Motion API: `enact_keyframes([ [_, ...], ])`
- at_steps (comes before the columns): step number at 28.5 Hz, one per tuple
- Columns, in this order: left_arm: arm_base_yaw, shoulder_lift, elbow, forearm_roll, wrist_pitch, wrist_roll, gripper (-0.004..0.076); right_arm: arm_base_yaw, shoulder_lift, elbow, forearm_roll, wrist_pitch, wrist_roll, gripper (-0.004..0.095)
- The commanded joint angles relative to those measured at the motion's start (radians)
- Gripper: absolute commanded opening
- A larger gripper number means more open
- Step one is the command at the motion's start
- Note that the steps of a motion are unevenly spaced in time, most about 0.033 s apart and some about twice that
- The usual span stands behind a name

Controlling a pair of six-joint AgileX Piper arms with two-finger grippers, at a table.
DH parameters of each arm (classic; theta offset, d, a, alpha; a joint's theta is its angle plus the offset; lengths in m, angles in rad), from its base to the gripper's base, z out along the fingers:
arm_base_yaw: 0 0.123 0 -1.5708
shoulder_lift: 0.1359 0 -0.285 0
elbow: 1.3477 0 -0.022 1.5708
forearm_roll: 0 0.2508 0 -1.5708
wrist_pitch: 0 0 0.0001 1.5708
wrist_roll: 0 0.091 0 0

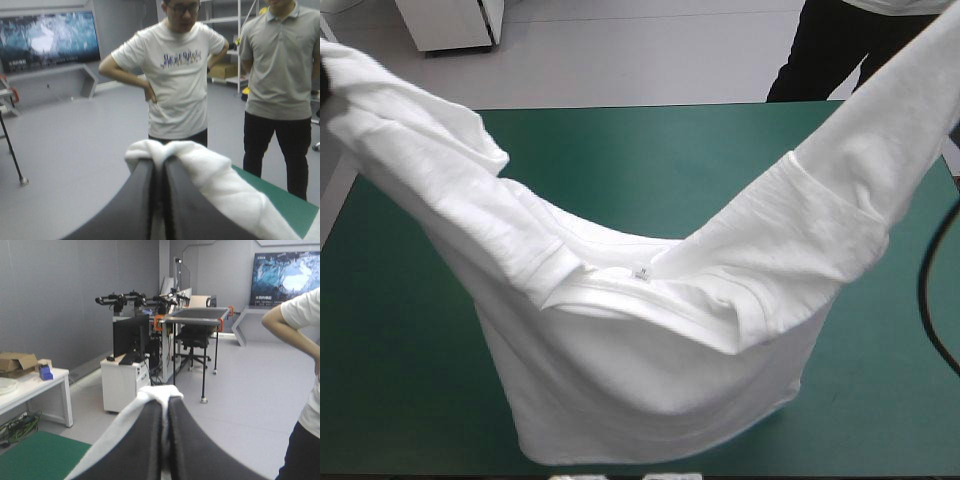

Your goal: Fold the cloth

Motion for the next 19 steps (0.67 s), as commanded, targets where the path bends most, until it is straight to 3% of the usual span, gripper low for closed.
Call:
enact_keyframes([
  [1, -0.005, 0.052, 0.077, 0.022, -0.061, -0.034, -0.0010, 0.002, 0.073, -0.008, -0.038, -0.040, 0.016, -0.0013],
  [11, -0.005, 0.335, 0.191, 0.138, -0.053, -0.043, -0.0010, 0.002, 0.396, -0.008, -0.137, 0.063, 0.044, -0.0013],
  [19, -0.005, 0.582, 0.191, 0.155, -0.119, -0.046, -0.0010, -0.003, 0.645, -0.008, -0.200, 0.008, 0.044, -0.0013],
])
